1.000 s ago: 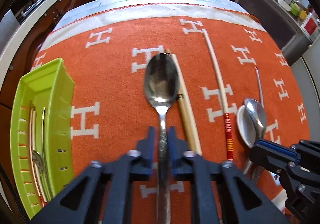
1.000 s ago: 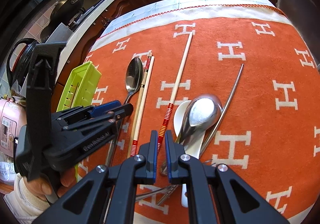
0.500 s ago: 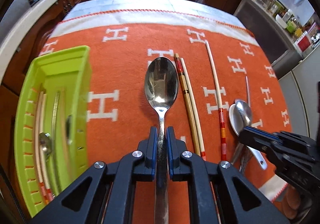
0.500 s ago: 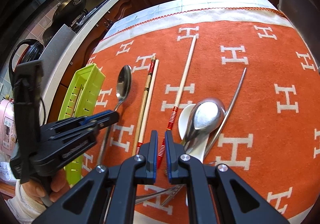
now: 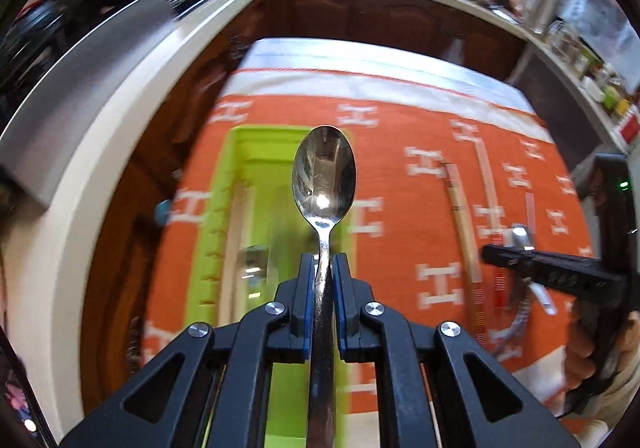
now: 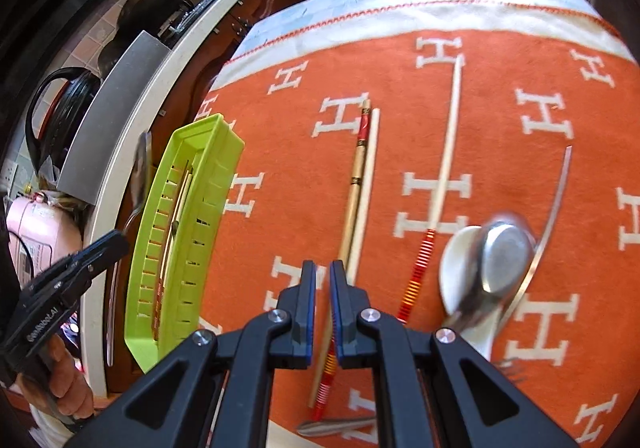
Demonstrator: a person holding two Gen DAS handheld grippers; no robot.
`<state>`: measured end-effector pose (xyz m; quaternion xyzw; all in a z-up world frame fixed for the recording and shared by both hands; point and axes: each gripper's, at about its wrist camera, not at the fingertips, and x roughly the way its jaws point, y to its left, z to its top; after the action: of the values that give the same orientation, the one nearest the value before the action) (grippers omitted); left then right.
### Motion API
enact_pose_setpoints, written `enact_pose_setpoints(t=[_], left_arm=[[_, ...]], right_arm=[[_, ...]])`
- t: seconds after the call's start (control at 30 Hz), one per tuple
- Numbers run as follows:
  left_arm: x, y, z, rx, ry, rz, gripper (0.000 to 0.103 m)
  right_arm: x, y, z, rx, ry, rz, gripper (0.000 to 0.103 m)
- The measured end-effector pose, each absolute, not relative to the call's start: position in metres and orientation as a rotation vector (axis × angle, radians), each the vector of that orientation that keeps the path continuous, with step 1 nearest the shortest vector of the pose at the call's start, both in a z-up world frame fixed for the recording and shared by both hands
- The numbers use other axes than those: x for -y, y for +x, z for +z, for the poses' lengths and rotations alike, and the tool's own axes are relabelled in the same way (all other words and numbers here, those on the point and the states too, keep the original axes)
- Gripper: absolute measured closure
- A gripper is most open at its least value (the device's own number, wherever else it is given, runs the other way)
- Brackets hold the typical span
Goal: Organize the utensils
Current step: 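Place the large spoon in the tray with the left tool while the right tool grasps a red-banded chopstick, then lower the red-banded chopstick into the tray with the right tool and release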
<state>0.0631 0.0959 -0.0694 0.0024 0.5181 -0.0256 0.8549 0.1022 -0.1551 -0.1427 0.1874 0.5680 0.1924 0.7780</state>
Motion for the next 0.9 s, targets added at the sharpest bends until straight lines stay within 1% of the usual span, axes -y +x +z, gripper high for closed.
enact_pose_setpoints(t=[0.07, 0.17, 0.43, 0.5, 0.67, 0.9], left_arm=[[-0.111, 0.064, -0.077, -1.106, 0.007, -0.029, 0.099], [-0.122, 0.062, -0.084, -1.097, 0.034, -0.004, 0.099], [-0.129, 0.062, -0.09, -1.08, 0.045, 0.016, 0.084], [-0.132, 0.06, -0.09, -1.075, 0.032, 0.02, 0.081], [-0.14, 0.061, -0.091, -1.071, -0.004, 0.026, 0.079], [-0.148, 0.061, -0.089, -1.057, -0.04, 0.032, 0.065]], right_arm=[[0.152, 0.107, -0.145, -1.241, 0.401, 0.395, 0.096], [0.148, 0.111, -0.147, -1.255, 0.389, 0.372, 0.096], [0.136, 0.115, -0.153, -1.29, 0.324, 0.313, 0.096], [0.134, 0.115, -0.155, -1.293, 0.309, 0.306, 0.096], [0.124, 0.118, -0.16, -1.306, 0.273, 0.278, 0.096], [0.111, 0.121, -0.156, -1.313, 0.195, 0.208, 0.096]])
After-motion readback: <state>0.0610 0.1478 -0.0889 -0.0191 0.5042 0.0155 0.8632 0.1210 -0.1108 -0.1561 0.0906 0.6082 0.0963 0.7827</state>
